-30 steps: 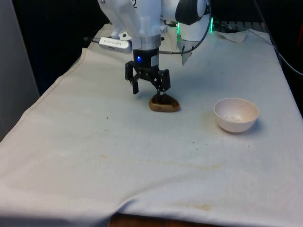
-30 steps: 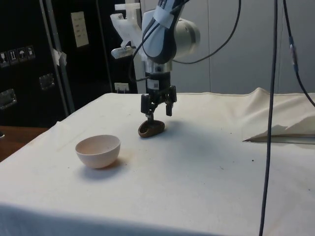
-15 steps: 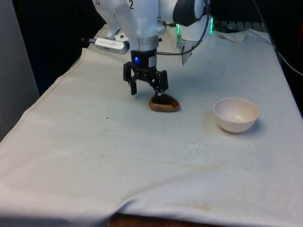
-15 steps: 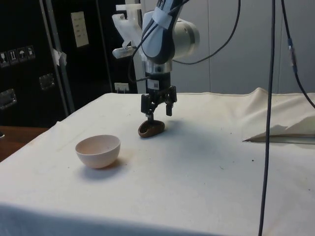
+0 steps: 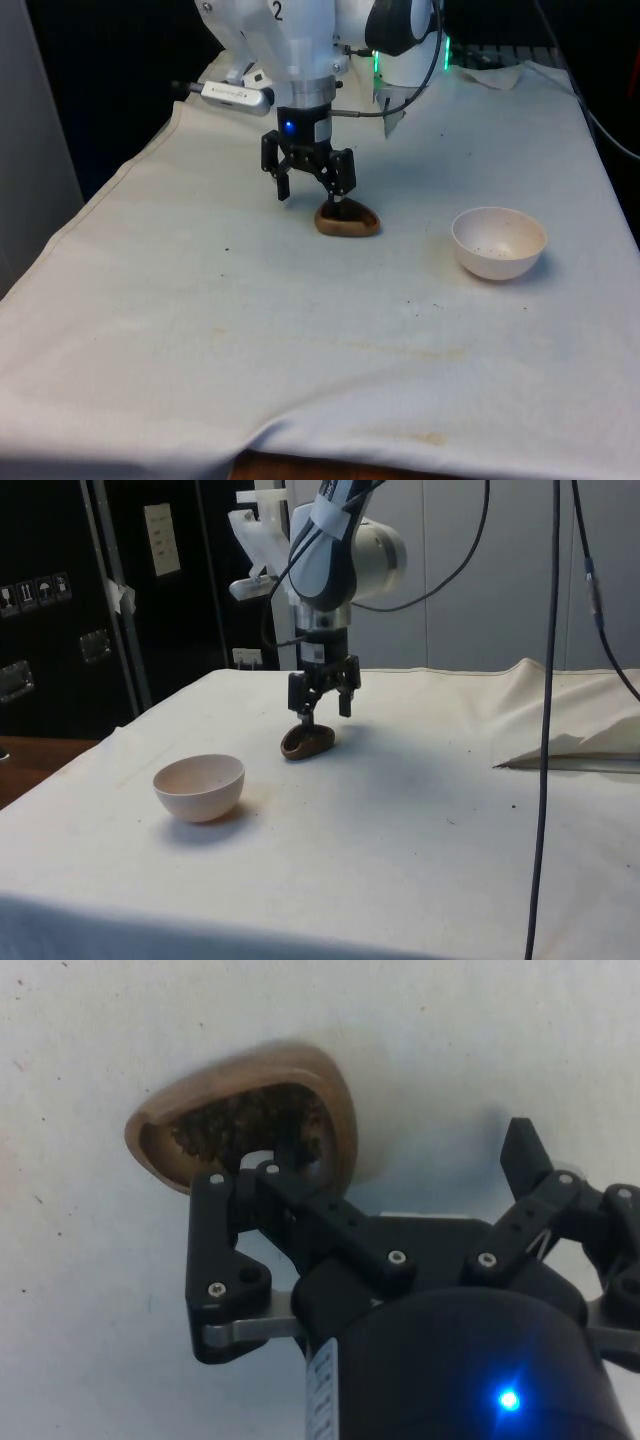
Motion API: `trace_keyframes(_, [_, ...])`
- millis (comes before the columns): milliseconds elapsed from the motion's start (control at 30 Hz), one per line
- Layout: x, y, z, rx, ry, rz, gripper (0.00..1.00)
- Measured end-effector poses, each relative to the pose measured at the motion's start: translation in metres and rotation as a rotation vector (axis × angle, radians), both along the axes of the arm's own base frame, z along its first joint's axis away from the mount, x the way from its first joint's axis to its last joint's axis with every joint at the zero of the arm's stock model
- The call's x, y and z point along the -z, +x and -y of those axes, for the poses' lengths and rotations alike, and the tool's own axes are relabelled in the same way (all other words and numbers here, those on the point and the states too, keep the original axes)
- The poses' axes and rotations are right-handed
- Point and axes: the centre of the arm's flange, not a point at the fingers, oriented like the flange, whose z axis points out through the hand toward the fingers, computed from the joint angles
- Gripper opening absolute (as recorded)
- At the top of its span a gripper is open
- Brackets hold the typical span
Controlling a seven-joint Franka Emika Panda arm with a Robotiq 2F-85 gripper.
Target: Pour the coffee beans from the cup into the bowl.
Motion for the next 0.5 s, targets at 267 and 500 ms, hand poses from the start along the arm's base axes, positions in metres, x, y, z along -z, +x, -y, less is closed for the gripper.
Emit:
trace_keyframes(267, [0.0014,-0.0021,0.0002,0.001,-0.004,0.004,1.00])
trace_keyframes(500, [0.0009,-0.0015,0.0003,0.001,-0.005,0.007,0.89])
